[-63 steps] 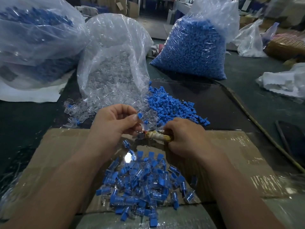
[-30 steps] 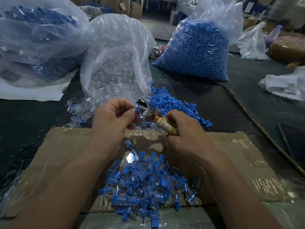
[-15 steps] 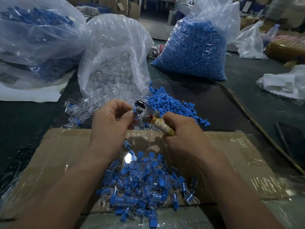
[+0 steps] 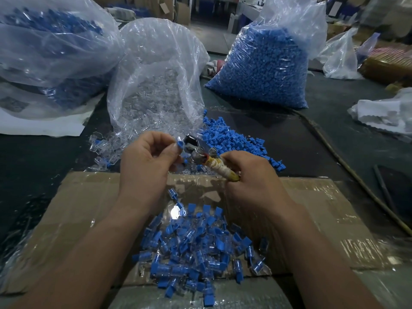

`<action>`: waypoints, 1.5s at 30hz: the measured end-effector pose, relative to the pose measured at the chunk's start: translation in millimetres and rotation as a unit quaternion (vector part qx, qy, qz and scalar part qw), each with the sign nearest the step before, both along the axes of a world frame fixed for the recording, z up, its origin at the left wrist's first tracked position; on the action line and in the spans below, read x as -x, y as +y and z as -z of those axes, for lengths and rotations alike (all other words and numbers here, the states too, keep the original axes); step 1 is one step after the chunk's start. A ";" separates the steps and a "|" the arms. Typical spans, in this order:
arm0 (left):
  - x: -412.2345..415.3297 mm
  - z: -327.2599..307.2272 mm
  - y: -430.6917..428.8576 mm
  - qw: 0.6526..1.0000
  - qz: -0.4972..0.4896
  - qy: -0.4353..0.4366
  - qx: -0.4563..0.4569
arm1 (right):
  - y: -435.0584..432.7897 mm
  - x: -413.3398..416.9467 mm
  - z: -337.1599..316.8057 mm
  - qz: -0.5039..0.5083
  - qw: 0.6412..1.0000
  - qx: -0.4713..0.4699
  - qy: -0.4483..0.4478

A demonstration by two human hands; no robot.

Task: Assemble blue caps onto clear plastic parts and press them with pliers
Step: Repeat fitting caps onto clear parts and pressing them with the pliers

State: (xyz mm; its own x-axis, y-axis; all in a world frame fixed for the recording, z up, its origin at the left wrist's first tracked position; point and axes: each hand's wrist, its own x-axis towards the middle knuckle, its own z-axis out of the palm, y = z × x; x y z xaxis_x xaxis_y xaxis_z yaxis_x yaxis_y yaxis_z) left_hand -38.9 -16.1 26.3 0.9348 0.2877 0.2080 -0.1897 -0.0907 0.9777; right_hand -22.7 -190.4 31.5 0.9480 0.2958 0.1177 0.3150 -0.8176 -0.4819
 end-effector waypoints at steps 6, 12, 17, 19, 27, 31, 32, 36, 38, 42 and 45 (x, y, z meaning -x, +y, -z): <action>3.7 -10.6 9.2 0.995 0.077 0.032 0.061 | -7.1 -2.3 -4.9 -0.009 0.998 0.055 0.038; 12.1 -17.8 4.7 0.965 0.236 0.116 0.019 | -5.0 -2.0 -3.4 -0.031 0.993 0.065 0.097; 12.4 -18.9 6.9 0.916 0.366 0.152 -0.057 | -2.2 -4.6 -0.7 -0.046 0.989 0.103 0.099; 11.5 -17.9 7.8 0.902 0.399 0.149 -0.077 | -3.0 -5.3 -0.5 -0.046 0.987 0.118 0.099; 12.5 -14.2 9.2 0.901 0.406 0.131 -0.074 | -6.7 -5.2 -0.7 -0.057 0.983 0.126 0.124; 0.9 -2.7 10.5 0.988 0.100 0.115 0.003 | -10.7 -4.8 -1.2 -0.058 0.983 0.093 0.148; -4.7 1.5 14.9 0.993 0.025 0.101 -0.060 | -11.7 -5.1 -1.0 -0.053 0.984 0.084 0.151; -22.8 14.7 36.6 0.950 -0.112 0.068 -0.285 | -13.9 -5.5 -0.5 -0.044 0.988 0.057 0.138; -29.4 23.5 42.3 0.926 -0.108 0.099 -0.348 | -14.1 -5.7 -0.6 -0.039 0.990 0.040 0.132; -32.8 32.4 41.2 0.862 -0.067 0.179 -0.469 | -17.0 -8.5 1.2 -0.006 0.997 0.014 0.069; -31.4 31.8 37.9 0.843 -0.061 0.188 -0.500 | -20.3 -11.9 1.0 0.031 0.999 -0.016 0.035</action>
